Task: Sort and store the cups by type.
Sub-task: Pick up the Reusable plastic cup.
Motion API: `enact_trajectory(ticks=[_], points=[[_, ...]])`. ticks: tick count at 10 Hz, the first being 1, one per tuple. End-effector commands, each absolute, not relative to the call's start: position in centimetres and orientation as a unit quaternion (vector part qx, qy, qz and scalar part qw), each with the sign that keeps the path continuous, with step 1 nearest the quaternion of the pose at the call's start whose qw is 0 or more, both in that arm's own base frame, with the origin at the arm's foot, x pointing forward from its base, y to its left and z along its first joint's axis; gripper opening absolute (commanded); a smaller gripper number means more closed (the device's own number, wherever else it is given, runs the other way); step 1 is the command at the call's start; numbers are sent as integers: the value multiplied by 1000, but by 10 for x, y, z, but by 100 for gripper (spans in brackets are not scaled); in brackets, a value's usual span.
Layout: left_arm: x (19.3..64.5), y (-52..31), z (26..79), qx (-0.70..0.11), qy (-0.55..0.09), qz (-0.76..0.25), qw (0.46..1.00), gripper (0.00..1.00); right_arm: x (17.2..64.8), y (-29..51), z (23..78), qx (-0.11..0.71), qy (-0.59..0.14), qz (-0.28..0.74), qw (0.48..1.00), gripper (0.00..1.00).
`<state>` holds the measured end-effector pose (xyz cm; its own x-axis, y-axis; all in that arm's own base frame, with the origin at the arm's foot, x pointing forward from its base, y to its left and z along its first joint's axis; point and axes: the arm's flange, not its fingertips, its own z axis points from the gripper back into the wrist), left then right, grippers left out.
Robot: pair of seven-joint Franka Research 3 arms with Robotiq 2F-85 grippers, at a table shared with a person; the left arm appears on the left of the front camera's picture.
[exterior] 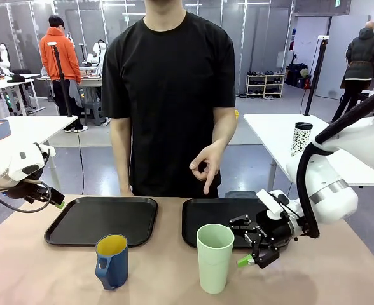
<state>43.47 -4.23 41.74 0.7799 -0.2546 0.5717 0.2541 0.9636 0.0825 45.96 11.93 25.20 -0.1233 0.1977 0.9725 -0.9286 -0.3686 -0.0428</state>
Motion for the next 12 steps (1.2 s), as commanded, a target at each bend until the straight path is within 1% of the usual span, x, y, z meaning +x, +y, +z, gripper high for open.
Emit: enact_trajectory(ticks=[1,7,12], points=[[435,-41,418,0,-303,-134,943,100,457,129,245,509,-364,665,409,100],[435,-41,418,0,-303,-134,943,100,446,150,227,527,-377,651,397,100],[435,-41,418,0,-303,-134,943,100,436,158,214,537,-366,650,394,100]])
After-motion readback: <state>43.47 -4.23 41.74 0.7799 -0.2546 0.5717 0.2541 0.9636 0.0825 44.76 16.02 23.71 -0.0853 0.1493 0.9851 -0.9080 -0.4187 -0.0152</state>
